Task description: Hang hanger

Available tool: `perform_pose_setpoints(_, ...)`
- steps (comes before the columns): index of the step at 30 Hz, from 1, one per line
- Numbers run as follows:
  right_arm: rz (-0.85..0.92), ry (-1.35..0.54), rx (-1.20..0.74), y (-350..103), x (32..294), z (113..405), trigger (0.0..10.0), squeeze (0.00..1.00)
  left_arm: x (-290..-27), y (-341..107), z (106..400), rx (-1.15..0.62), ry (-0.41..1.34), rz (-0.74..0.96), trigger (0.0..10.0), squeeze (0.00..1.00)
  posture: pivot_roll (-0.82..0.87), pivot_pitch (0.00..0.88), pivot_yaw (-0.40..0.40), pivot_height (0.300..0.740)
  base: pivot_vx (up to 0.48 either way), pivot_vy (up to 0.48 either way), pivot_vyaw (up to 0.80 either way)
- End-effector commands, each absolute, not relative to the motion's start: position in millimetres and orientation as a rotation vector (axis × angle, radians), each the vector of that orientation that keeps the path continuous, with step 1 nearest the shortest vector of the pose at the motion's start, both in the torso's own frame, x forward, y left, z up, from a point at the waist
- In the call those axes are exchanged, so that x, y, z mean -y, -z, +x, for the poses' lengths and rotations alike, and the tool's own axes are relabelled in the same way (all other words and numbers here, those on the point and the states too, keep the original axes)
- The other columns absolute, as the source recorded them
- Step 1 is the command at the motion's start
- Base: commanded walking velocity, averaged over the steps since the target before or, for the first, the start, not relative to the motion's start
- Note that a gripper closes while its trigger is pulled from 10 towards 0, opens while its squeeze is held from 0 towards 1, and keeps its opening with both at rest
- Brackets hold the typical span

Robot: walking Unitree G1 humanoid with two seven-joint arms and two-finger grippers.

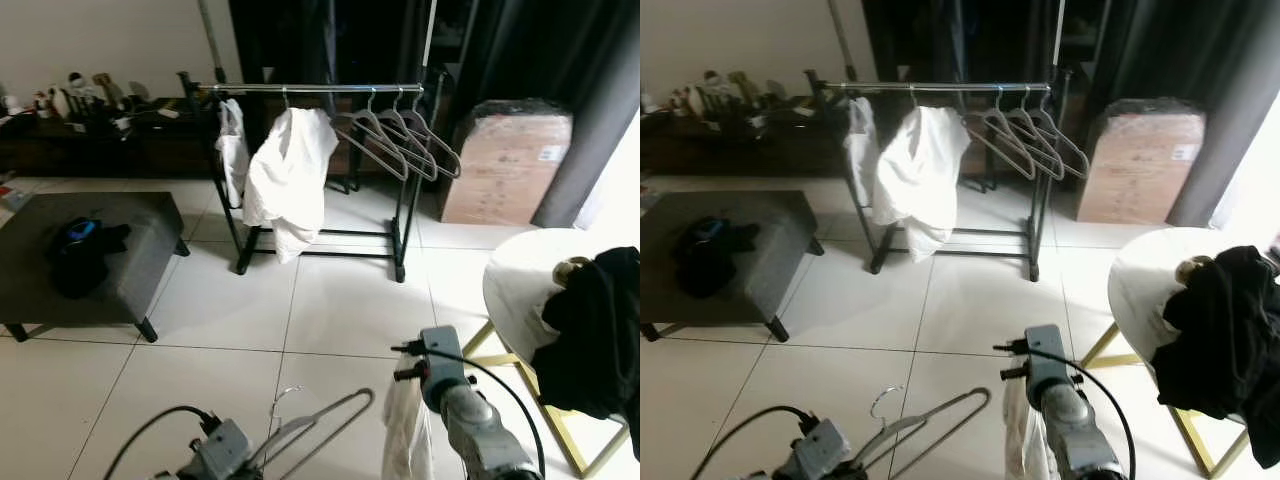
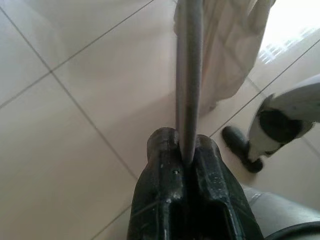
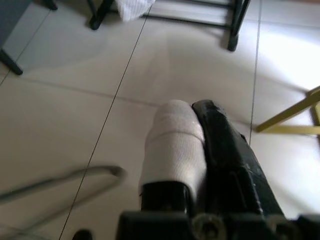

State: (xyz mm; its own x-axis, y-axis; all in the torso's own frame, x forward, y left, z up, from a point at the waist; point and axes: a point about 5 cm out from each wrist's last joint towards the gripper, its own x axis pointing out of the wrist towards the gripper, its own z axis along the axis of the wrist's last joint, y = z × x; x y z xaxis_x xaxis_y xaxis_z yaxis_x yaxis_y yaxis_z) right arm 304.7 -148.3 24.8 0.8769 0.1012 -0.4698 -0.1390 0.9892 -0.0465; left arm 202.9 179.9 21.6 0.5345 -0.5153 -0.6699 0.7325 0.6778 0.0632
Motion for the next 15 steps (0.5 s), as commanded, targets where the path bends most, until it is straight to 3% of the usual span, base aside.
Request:
perform_pose_setpoints(1, -0.071, -0.116, -0.485, -25, 149, 306, 10.0, 0.00, -177, -24, 204, -0.683, 0.798, 0.362, 10.0, 0.00, -0.04, 0.060, 0.009, 0.740, 0.000, 0.000, 0.00)
perform_pose_setpoints(7, -0.095, -0.086, -0.531, -20, 151, 306, 10.0, 0.00, -170, -34, 196, -0.764, 0.920, 0.286, 10.0, 0.00, -0.04, 0.056, 0.009, 0.740, 0.000, 0.000, 0.00)
perform_pose_setpoints(15, -0.127, -0.010, -0.587, -17, 162, 310, 10.0, 0.00, -181, -47, 190, -0.843, 1.055, 0.345, 10.0, 0.00, -0.04, 0.044, 0.019, 0.740, 0.000, 0.000, 0.00)
